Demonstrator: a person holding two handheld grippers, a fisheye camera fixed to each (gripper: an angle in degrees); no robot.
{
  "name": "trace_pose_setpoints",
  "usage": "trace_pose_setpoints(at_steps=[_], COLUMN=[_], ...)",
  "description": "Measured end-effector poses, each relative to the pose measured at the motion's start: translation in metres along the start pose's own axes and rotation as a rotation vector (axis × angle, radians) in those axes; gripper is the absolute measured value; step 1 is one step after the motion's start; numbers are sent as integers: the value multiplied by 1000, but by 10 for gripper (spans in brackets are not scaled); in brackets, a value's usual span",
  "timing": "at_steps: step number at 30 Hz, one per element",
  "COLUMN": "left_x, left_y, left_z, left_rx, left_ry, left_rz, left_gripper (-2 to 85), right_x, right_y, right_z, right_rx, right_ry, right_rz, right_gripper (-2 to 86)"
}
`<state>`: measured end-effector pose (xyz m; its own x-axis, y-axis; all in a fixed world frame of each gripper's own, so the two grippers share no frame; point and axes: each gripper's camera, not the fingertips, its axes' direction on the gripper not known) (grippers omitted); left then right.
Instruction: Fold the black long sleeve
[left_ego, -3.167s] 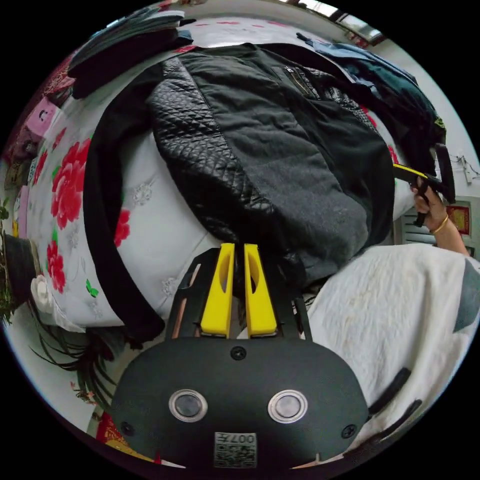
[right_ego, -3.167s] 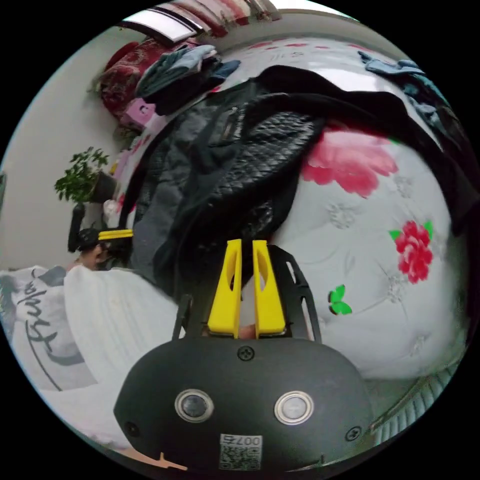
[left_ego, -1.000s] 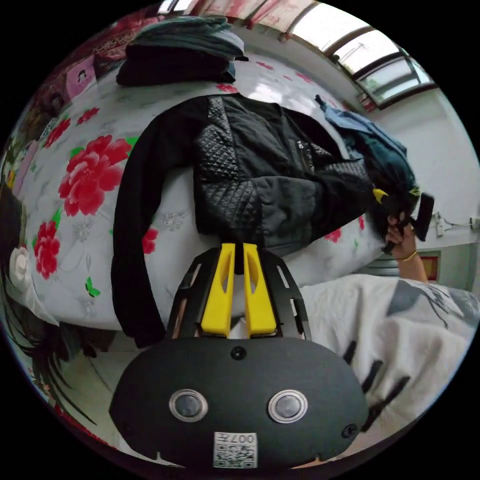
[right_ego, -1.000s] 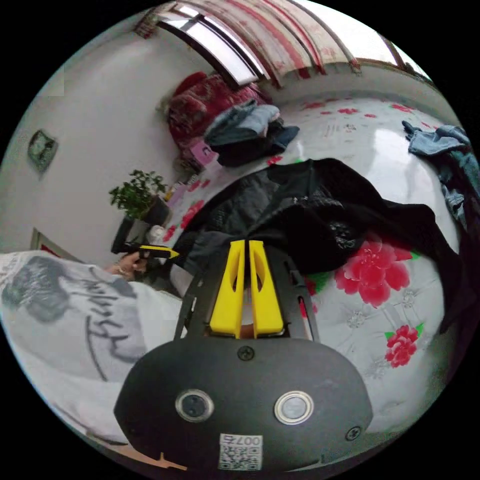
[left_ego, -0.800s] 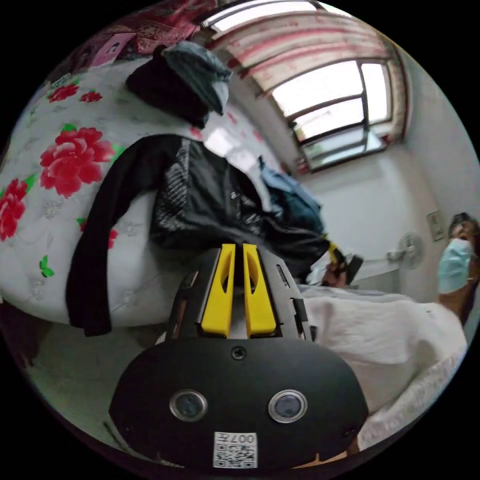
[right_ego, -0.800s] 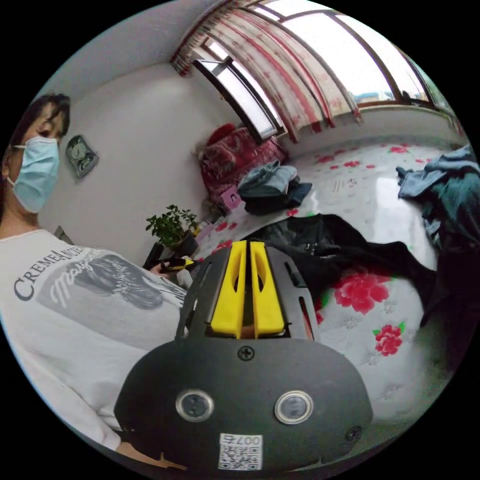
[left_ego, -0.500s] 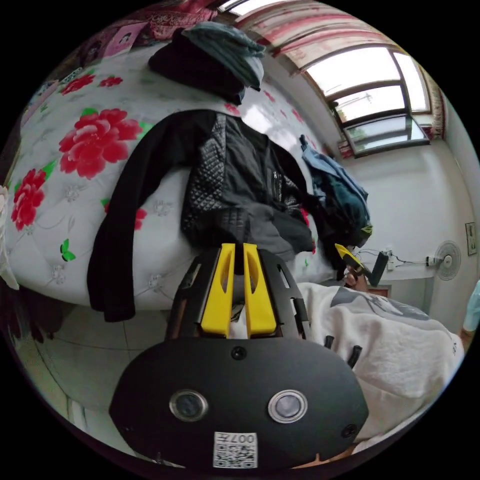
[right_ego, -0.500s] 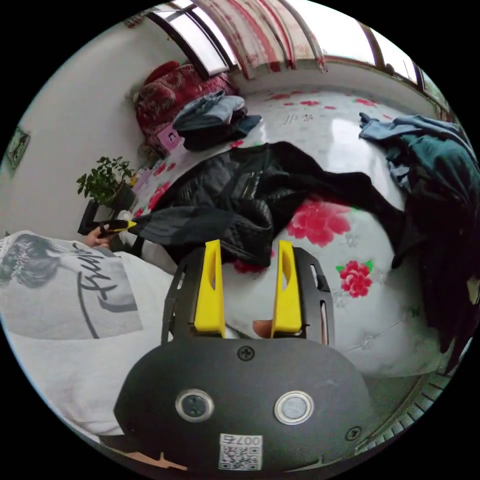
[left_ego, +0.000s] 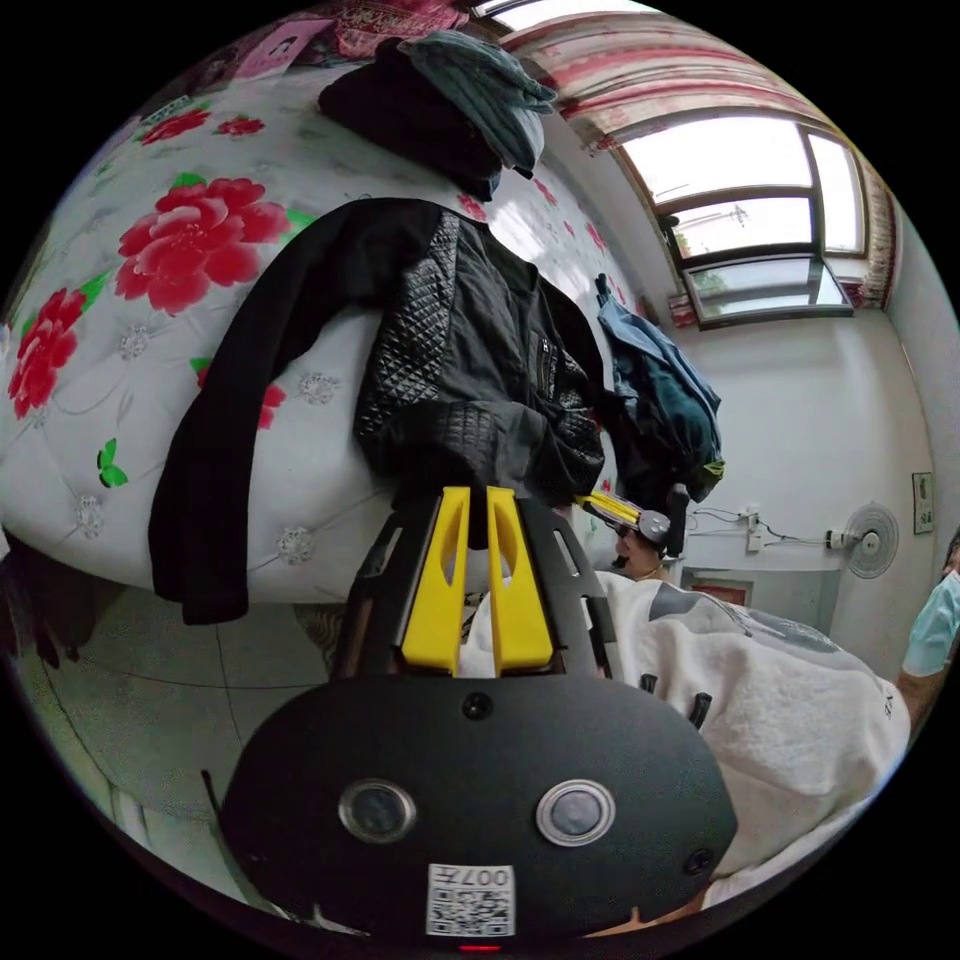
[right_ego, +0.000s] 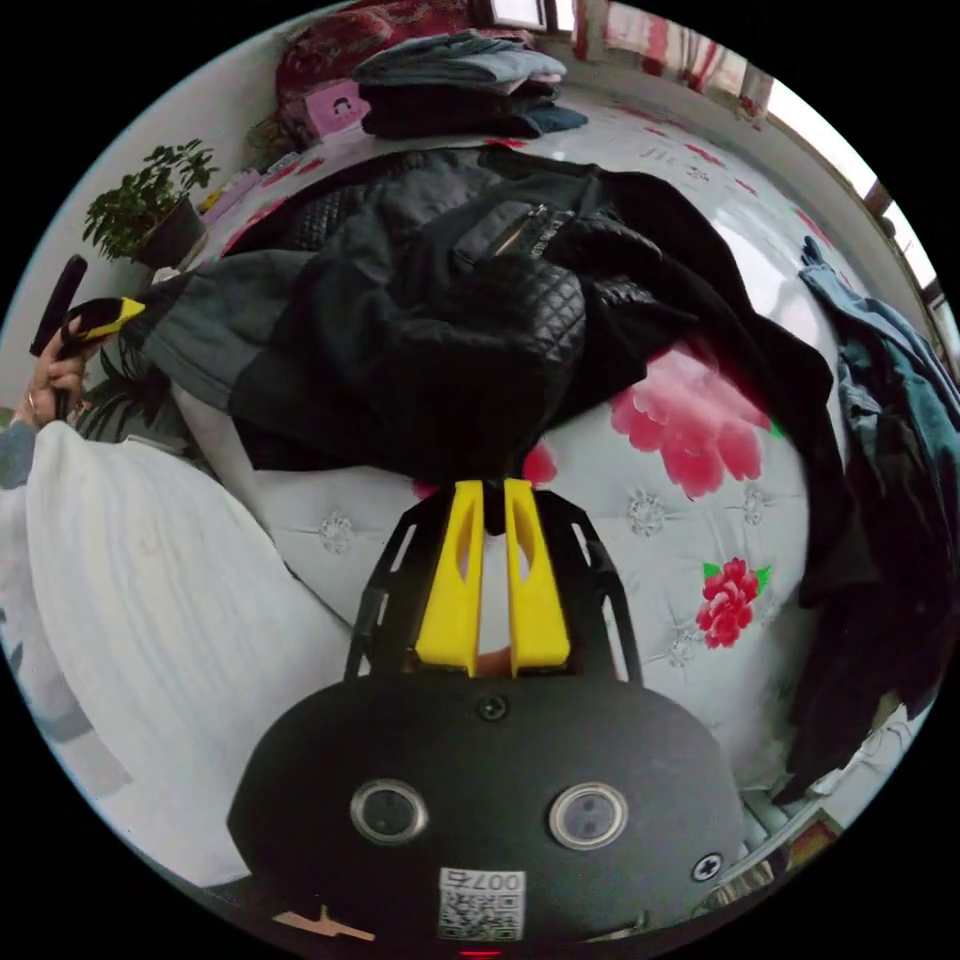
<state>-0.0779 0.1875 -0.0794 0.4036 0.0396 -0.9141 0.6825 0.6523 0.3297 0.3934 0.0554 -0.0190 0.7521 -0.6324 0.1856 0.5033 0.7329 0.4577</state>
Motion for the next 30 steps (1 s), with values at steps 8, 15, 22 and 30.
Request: trace_pose_setpoints(at_steps=[8,15,22,30], left_x=[14,56,232,185], left_y=[25,-144,-160,-58], left_z=[-50,-52,-180,-75], left_rx=[67,96,435,300], left_ry=[129,137,165,-73], left_rz=[39,125,618,612], left_gripper=[4,1,-1,2], right_x=[57,167,161,125], right_y=[96,-9,-16,91], right_z=[-194,-222,-435,-338], right_rx=[312,365,963,865], right_ry=[-421,-521,-201,-219], right_rz=[12,176,13,-12], right_gripper=[8,2,2,3])
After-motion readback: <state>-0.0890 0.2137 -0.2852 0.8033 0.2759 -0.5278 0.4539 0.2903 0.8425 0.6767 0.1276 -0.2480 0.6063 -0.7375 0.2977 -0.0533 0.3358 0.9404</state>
